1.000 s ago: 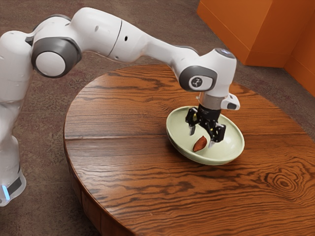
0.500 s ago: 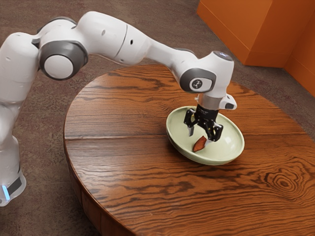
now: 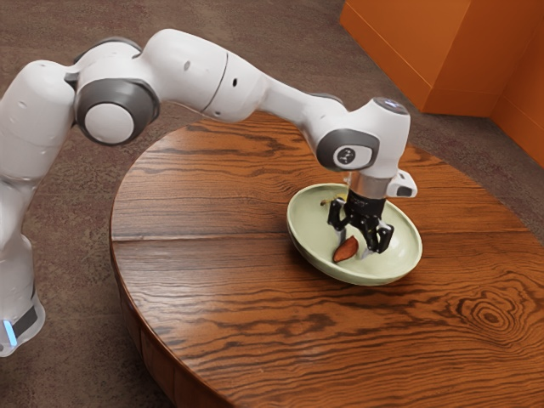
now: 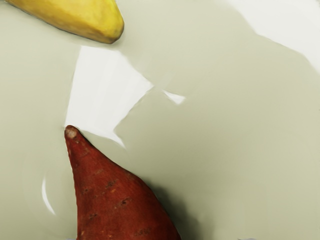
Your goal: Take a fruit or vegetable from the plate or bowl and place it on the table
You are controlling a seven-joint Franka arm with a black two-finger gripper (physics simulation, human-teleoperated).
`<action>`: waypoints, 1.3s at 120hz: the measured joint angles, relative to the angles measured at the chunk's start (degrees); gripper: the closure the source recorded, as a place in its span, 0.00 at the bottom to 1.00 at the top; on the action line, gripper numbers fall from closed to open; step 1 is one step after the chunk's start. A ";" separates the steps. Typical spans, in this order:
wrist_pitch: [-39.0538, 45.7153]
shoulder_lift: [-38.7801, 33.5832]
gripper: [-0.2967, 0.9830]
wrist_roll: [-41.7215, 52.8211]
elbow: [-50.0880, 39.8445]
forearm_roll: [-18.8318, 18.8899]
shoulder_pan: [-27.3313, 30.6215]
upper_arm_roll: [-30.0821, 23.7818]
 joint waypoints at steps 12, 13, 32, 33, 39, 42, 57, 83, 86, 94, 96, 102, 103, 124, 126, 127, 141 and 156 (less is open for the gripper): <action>0.39 -0.02 0.60 -0.41 -0.06 0.17 0.07 0.09; 0.41 -0.01 0.60 -0.46 -0.06 0.18 0.07 0.11; 0.73 -0.15 0.64 -1.61 -0.04 0.54 0.08 0.26; 0.74 -0.16 0.64 -1.66 -0.03 0.55 0.08 0.28; 0.80 -0.30 0.65 -1.99 0.01 0.62 0.08 0.37; 0.82 -0.38 0.65 -2.14 0.19 0.78 0.07 0.40; 0.89 -0.22 0.65 -2.85 3.83 2.69 -0.65 0.39; 1.22 1.39 0.65 -5.01 11.75 6.63 -4.90 -4.20; 1.36 1.60 0.65 -5.34 12.66 6.98 -4.99 -5.25; 1.83 2.72 0.65 -6.16 14.96 7.63 -5.13 -8.12; 1.95 3.35 0.65 -6.35 15.80 7.74 -5.13 -8.76; 2.39 5.22 0.66 -6.90 17.97 8.00 -5.15 -10.46; 2.49 5.48 0.66 -6.99 18.23 8.03 -5.15 -10.63; 3.94 6.52 0.48 -8.81 19.65 8.20 -5.77 -11.34; 4.03 6.45 0.46 -9.02 19.66 8.17 -5.80 -11.30; 4.07 6.39 0.44 -9.13 19.64 8.14 -5.84 -11.23; 4.44 2.28 0.32 -11.06 18.36 5.84 -7.41 -5.78; 2.16 -4.29 0.27 -14.25 15.57 3.46 -7.59 -3.95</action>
